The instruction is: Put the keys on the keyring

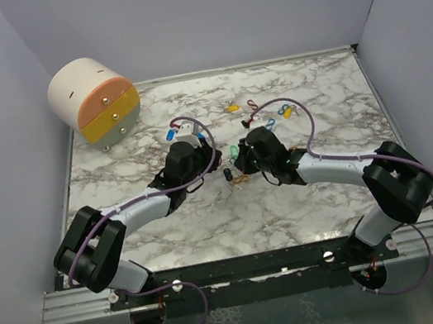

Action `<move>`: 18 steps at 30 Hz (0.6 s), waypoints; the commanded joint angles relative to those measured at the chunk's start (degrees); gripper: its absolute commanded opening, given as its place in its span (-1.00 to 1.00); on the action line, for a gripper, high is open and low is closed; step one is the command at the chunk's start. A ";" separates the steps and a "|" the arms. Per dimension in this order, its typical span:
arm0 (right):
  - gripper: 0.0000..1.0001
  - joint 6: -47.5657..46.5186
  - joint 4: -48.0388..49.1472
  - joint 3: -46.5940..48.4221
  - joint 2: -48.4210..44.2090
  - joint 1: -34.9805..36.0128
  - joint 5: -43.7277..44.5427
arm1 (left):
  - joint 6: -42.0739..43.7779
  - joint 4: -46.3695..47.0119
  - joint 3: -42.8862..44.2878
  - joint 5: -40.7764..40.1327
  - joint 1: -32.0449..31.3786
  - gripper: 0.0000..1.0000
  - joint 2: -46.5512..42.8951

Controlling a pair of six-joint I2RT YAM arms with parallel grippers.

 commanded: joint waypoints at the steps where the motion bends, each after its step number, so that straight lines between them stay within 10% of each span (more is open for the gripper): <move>1: -0.99 2.85 2.76 2.62 1.49 -0.79 -2.63 | -2.91 4.53 -0.87 1.50 -0.64 -0.83 -1.51; 18: -0.99 8.61 7.70 1.87 1.84 -3.71 -5.05 | -4.53 8.09 -1.70 1.61 -1.79 -0.84 -0.07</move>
